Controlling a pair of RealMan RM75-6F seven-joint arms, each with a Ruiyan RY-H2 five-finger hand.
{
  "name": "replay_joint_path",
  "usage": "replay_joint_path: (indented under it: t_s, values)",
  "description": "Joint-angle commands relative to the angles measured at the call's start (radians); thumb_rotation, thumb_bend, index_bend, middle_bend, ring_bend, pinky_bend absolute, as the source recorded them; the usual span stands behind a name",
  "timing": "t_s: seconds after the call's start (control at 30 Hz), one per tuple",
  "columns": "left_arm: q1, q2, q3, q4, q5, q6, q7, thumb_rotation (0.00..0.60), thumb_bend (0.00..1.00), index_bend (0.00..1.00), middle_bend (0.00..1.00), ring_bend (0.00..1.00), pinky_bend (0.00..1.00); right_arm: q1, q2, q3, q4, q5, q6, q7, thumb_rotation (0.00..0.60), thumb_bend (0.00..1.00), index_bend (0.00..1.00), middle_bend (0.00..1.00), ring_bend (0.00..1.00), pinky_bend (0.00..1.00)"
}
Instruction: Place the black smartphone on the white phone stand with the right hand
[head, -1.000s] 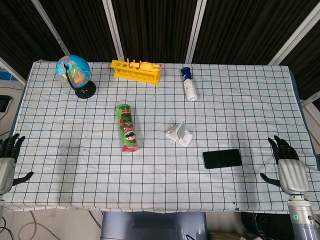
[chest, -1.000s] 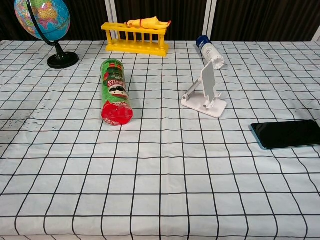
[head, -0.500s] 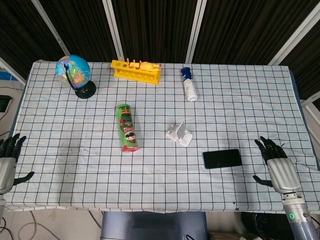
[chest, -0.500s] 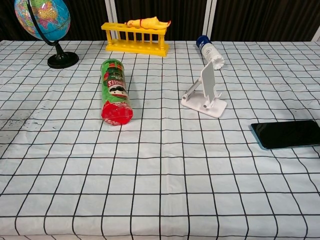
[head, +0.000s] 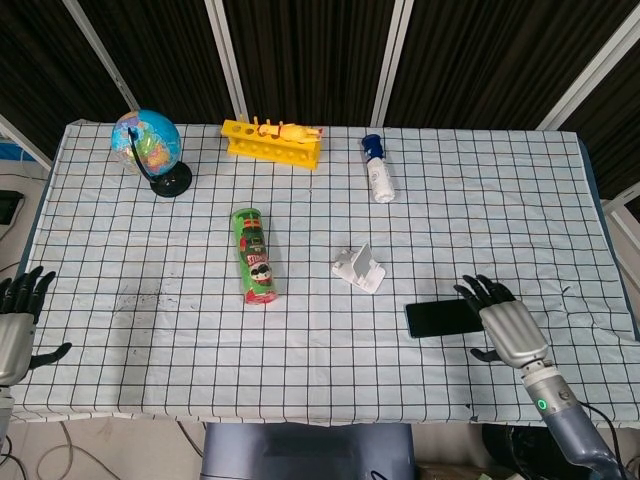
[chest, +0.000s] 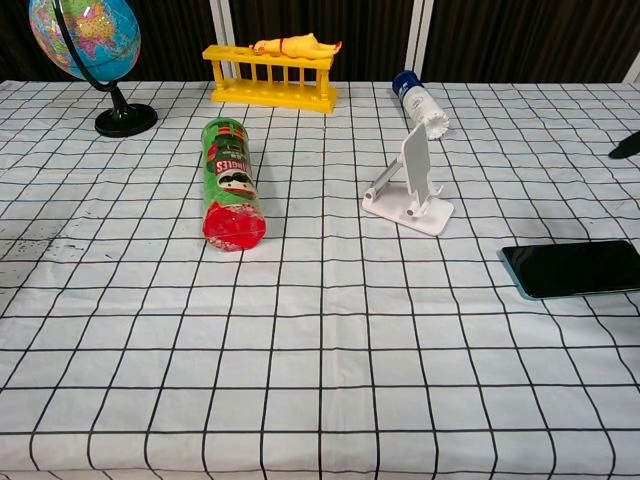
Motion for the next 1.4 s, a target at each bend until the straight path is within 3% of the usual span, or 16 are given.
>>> replay_joint_path:
  t_s: [0.03,0.27,0.97,1.4]
  values:
    - [0.0,0.001,0.0,0.0,0.0,-0.001,-0.003,0.6,0.0,0.0,0.0,0.0,0.0,0.05,-0.032,0.021,0.003,0.062,-0.057,-0.056,0.6,0.16,0.19,0.14,0.0,0.15]
    - [-0.001,0.003,0.001,-0.001,-0.001,-0.004,-0.011,0.6,0.0,0.0,0.0,0.0,0.0,0.088,-0.07,0.032,0.018,0.137,-0.098,-0.121,0.6,0.15,0.27,0.23,0.01,0.15]
    - [-0.004,0.008,0.001,-0.007,-0.01,-0.013,-0.018,0.6,0.0,0.0,0.0,0.0,0.0,0.147,-0.186,0.023,0.11,0.345,-0.132,-0.276,0.6,0.15,0.28,0.23,0.01,0.15]
    - [-0.005,0.011,0.002,-0.008,-0.014,-0.017,-0.019,0.6,0.0,0.0,0.0,0.0,0.0,0.172,-0.208,0.011,0.132,0.424,-0.132,-0.31,0.6,0.2,0.28,0.23,0.01,0.15]
